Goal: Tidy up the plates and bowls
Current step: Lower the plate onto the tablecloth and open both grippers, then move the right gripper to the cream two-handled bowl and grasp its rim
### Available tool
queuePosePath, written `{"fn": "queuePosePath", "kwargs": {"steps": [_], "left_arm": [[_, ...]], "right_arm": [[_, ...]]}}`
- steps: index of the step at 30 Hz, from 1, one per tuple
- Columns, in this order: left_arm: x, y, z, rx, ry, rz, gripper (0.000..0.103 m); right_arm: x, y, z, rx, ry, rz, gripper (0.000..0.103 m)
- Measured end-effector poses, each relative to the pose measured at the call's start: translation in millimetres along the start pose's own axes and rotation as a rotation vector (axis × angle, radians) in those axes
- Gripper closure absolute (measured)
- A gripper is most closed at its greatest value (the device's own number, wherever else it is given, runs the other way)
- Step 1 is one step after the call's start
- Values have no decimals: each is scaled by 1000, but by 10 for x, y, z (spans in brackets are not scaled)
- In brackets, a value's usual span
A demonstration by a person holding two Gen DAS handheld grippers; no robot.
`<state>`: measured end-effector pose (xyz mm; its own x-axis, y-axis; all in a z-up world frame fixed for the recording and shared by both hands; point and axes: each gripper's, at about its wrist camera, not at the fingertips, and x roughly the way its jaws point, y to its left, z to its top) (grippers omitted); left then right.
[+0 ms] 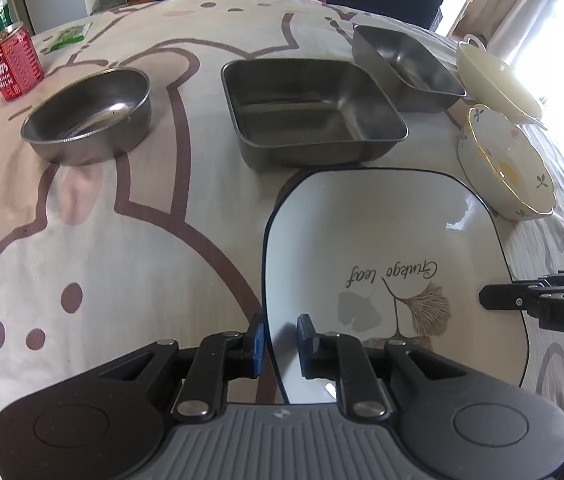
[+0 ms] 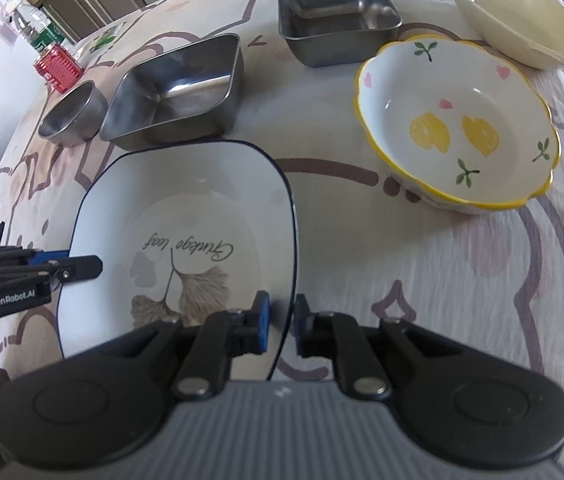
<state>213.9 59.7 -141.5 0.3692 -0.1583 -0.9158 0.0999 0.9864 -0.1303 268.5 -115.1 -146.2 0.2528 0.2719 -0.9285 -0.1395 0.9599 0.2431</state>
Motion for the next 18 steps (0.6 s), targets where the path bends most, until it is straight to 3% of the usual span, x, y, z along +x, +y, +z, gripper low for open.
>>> {"fn": "queuePosePath", "kwargs": {"steps": [5, 9, 12, 14, 18], "left_arm": [[-8, -6, -24, 1, 14, -10, 82], [-4, -6, -41, 3, 31, 3, 70], [-18, -11, -61, 3, 37, 14, 62], [-43, -18, -77, 7, 32, 14, 49], [-101, -33, -108, 16, 15, 18, 27]], "right_arm": [[7, 9, -9, 1, -6, -3, 87], [-6, 24, -33, -13, -20, -13, 86], [-35, 30, -58, -15, -29, -6, 69], [-65, 25, -73, -16, -39, -4, 49], [-120, 50, -121, -41, -60, -4, 33]]}}
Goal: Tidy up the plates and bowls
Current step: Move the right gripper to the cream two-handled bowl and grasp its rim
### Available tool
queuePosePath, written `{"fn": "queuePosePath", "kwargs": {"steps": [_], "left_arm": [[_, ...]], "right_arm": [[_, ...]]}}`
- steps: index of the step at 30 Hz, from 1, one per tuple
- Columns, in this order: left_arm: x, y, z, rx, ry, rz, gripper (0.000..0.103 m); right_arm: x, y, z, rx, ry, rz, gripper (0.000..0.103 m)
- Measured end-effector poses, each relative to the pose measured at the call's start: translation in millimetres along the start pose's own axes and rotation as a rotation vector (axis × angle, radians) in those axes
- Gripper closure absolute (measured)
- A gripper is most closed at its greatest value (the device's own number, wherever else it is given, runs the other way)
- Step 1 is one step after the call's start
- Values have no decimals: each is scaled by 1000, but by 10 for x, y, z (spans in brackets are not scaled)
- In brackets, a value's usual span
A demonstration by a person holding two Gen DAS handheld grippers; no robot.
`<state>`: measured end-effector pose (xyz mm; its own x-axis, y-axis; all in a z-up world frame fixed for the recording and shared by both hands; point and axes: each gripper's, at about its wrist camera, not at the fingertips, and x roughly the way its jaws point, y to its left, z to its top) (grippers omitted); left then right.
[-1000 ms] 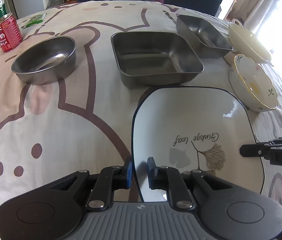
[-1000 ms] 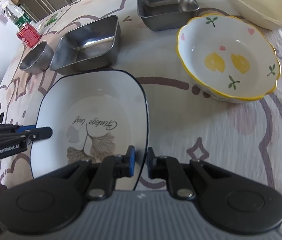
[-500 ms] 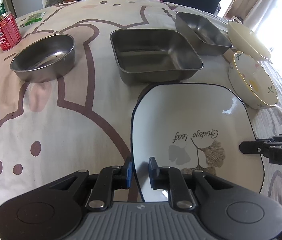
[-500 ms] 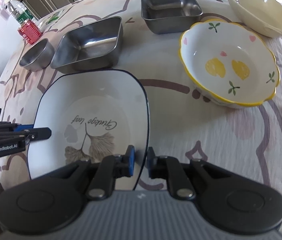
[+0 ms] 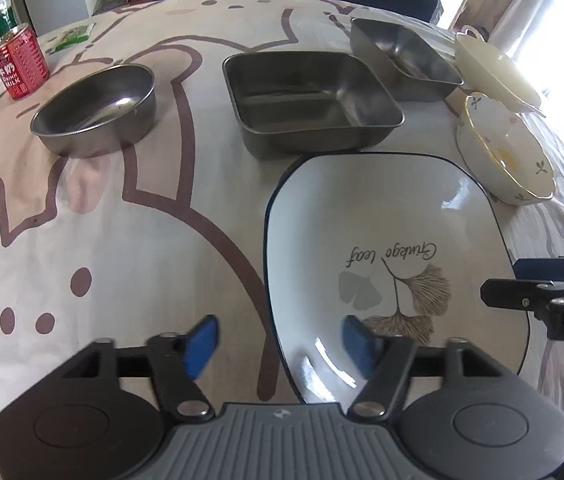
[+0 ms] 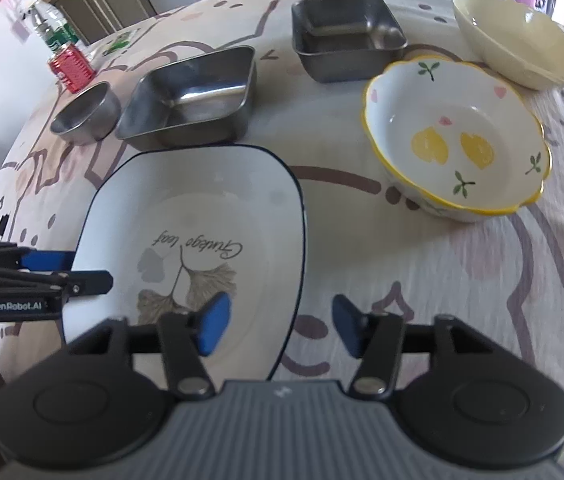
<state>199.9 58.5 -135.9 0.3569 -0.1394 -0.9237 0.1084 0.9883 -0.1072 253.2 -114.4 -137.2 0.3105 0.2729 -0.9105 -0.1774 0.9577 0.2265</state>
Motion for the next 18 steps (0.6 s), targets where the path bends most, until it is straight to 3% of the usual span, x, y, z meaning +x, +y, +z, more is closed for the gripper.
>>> {"fn": "queuePosePath", "kwargs": {"steps": [2, 5, 9, 14, 18], "left_arm": [[-35, -5, -19, 2, -10, 5, 22], [-101, -11, -52, -4, -25, 6, 7], [-223, -54, -95, 9, -64, 17, 2], [-389, -79, -90, 8, -119, 18, 0], [-551, -99, 8, -9, -186, 15, 0]], "right_arm": [[-26, 10, -27, -2, -13, 8, 26], [-67, 8, -65, -2, -17, 7, 17], [-144, 4, -122, -12, -55, 3, 2], [-279, -30, -156, -25, -93, 10, 0], [-501, -110, -135, -28, -185, -5, 0]]}}
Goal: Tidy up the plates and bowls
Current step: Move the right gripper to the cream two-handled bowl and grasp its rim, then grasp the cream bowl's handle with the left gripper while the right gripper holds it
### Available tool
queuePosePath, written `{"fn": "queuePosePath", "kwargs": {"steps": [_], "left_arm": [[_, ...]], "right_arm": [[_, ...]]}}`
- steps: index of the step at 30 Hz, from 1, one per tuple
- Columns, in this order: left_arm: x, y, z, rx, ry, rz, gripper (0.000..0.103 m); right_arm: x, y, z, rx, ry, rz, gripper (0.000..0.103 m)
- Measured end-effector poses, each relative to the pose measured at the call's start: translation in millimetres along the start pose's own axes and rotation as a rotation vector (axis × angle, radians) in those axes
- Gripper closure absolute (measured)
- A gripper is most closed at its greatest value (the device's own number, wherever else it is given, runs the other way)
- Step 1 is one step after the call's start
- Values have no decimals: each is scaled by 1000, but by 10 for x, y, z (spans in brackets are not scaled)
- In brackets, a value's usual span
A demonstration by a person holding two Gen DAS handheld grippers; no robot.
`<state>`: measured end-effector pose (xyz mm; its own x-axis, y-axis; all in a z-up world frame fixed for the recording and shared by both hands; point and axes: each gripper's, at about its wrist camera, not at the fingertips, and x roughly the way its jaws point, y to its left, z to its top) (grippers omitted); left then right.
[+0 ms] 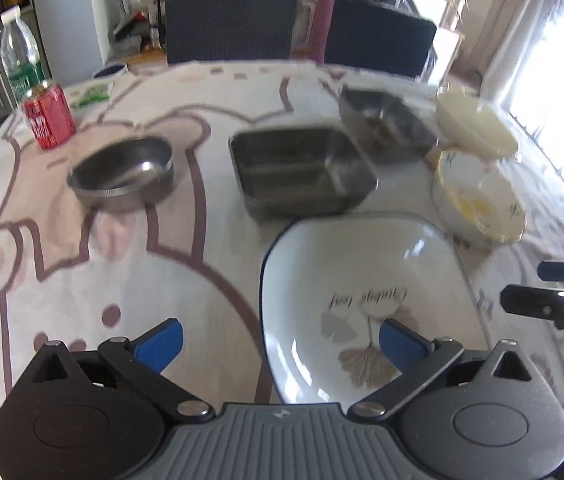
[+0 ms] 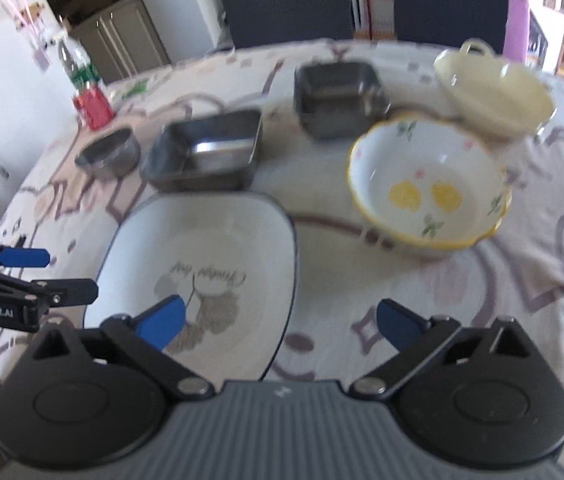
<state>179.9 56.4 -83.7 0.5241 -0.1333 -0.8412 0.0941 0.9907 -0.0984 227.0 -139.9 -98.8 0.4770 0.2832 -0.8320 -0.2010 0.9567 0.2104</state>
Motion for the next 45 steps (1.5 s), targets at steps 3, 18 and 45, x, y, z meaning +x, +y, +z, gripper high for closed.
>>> {"fn": "queuePosePath", "kwargs": {"steps": [3, 18, 45], "left_arm": [[-75, -55, 126, -12, -53, -9, 0], [-136, -826, 754, 48, -277, -150, 0], [847, -1575, 1562, 139, -348, -307, 0]], "right_arm": [[-179, -120, 82, 26, -66, -6, 0], [-824, -1306, 686, 235, -348, -163, 0], [796, -3011, 605, 980, -408, 215, 87]]}}
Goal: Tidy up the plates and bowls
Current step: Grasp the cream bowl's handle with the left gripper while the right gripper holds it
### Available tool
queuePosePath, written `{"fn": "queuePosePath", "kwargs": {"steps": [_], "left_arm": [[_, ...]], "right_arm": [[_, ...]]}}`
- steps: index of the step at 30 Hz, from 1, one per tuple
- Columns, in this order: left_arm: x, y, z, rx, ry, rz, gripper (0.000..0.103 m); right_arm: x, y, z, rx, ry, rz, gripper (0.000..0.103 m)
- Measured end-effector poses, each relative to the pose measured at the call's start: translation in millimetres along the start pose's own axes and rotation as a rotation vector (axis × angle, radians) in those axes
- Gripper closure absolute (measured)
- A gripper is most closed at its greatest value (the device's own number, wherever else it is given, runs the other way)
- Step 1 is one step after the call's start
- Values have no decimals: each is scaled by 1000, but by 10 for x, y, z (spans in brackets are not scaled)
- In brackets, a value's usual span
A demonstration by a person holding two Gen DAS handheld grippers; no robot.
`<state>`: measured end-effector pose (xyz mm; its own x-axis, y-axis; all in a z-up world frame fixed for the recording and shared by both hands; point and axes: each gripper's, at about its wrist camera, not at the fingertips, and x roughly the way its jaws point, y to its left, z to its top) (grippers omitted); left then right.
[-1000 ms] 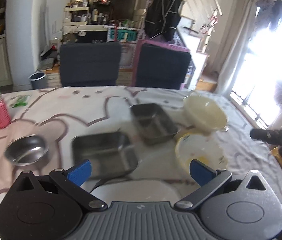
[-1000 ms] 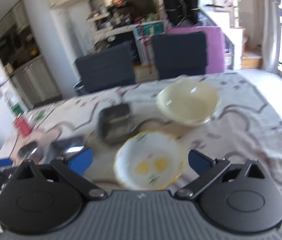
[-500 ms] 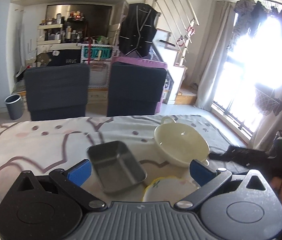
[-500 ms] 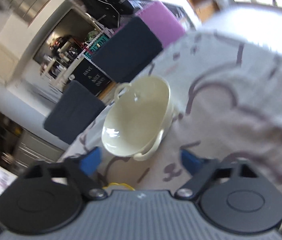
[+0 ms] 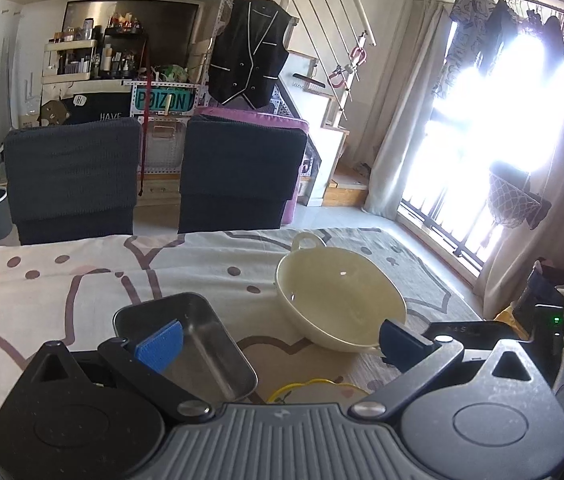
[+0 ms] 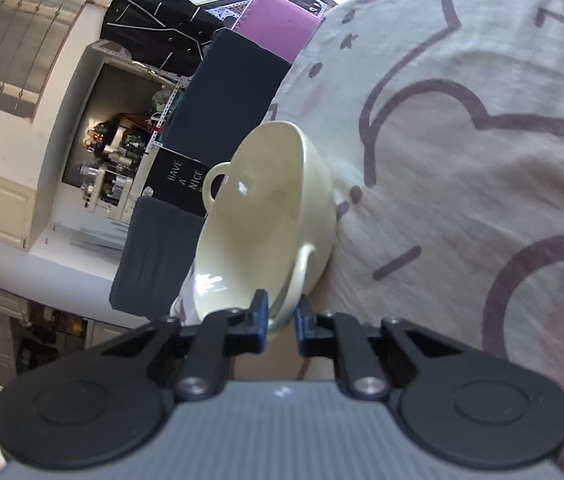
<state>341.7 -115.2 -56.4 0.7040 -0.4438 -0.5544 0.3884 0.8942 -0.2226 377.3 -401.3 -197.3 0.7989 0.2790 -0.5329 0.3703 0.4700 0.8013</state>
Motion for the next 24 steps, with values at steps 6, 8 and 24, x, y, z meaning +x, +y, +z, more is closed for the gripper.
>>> {"fn": "queuePosePath", "kwargs": {"steps": [6, 8, 24], "left_arm": [[152, 8, 62, -24, 1, -13, 0], [207, -3, 100, -17, -4, -29, 0], [1104, -185, 360, 1, 74, -107, 19]], "right_arm": [[-209, 38, 129, -70, -76, -76, 91], [-268, -11, 227, -78, -91, -93, 93], [-402, 62, 850, -374, -191, -223, 19]]}}
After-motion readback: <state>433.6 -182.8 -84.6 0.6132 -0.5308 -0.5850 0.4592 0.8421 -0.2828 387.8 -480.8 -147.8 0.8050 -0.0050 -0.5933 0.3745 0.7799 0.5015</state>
